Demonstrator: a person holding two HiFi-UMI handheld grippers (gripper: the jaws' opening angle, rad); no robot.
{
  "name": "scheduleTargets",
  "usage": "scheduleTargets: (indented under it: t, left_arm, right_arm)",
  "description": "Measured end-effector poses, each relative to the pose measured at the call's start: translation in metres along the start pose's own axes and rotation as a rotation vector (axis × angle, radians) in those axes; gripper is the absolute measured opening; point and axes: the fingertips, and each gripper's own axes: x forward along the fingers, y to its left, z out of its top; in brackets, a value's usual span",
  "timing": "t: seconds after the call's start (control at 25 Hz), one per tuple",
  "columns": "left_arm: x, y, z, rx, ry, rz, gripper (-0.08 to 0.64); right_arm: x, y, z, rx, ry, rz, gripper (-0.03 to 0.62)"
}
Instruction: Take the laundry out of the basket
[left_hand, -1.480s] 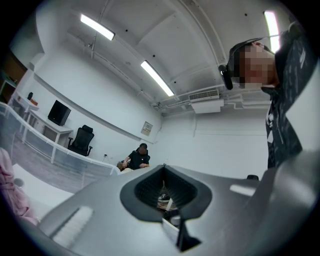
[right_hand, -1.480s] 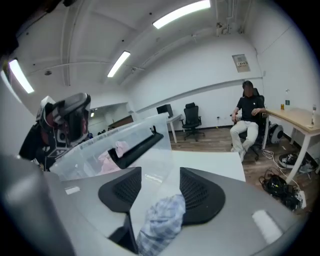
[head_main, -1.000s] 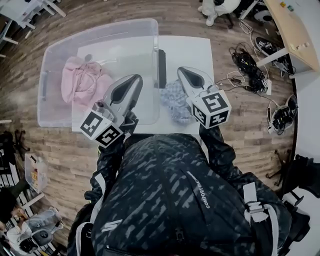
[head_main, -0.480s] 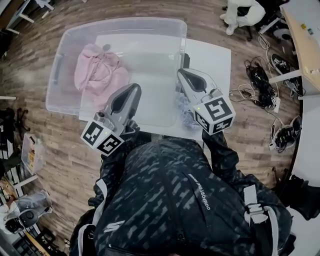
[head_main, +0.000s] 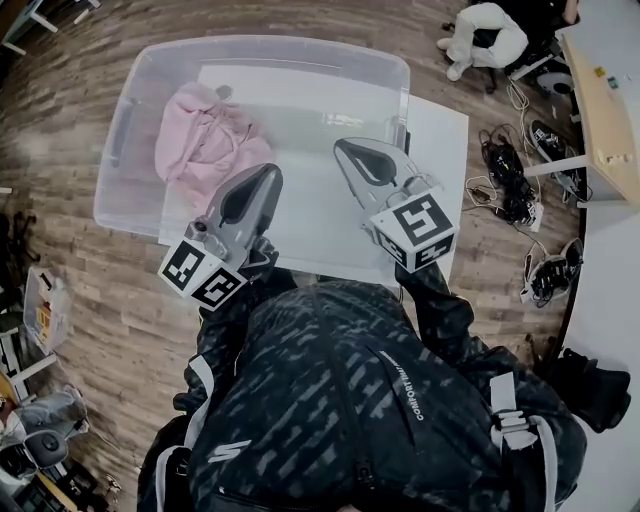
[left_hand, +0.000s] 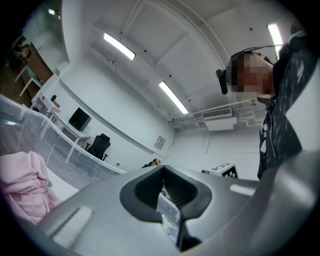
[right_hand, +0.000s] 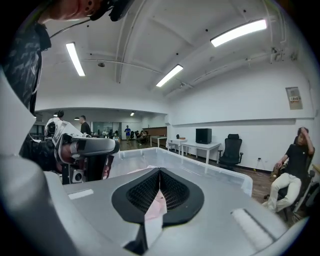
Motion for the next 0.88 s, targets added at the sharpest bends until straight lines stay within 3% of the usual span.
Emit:
scheduleTargets:
  t: [0.24,0.52,0.88]
  left_arm:
    - [-0.023,0.040,0.040,-0.007,-0.019,-0.050,0.006]
    - [-0.066,0.128,0.086,0.011,-0.034,-0.015,0.006]
    - [-0.092,0.191,0.103,0.021,-0.007,-0.029,0.005]
  right_arm:
    - [0.061,0.045,0.015,0.010,0.039,0.077,0.002]
    - [0.147,0.082,0.034,-0.039,0.083,0.085,0.011]
    - [0.226,0.116,0.033,-0.039,0.150,0.135,0.036]
